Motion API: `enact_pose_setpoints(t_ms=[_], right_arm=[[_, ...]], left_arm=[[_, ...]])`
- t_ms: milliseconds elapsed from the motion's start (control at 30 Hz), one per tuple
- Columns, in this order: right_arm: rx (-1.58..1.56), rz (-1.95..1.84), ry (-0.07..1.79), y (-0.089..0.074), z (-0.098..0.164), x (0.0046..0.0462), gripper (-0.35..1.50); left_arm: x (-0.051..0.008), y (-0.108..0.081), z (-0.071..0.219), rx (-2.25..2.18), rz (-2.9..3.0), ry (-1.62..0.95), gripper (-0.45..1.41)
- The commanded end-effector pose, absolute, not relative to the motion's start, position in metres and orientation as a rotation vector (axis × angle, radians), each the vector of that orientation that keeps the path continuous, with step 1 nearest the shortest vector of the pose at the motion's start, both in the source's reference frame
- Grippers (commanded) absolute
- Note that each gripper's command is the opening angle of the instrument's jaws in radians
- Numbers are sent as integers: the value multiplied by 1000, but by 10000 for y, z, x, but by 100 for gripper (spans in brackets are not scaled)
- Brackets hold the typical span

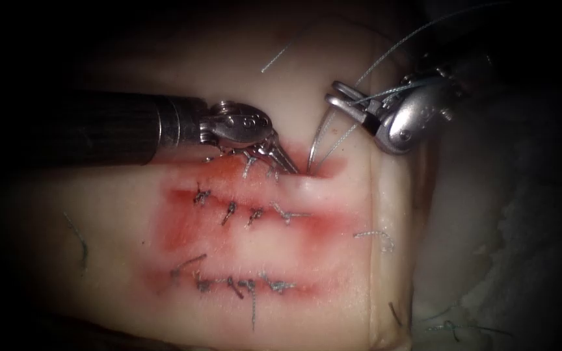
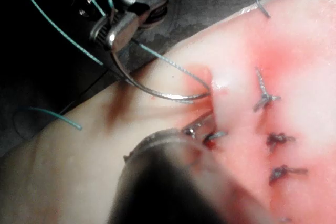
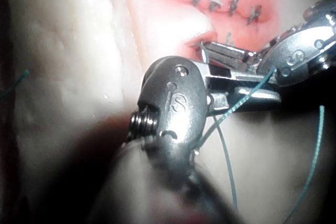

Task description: Wound Closure

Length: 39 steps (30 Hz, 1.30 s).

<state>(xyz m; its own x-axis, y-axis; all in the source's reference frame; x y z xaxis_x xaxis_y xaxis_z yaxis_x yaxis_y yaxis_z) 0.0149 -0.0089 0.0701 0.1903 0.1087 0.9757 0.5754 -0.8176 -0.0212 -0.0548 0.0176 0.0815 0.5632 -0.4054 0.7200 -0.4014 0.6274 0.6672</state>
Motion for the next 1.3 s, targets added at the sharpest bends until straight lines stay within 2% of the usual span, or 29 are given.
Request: enact_pose_setpoints(t_ms=[33,1300], right_arm=[[-2086,-1654,-640,-89,705,158,-35],[-1917,-1531,-545,-87,706,159,-35]], left_arm=[[-555,182,818,932,-1,-1016,-45],[-554,182,816,933,-1,-1016,-45]])
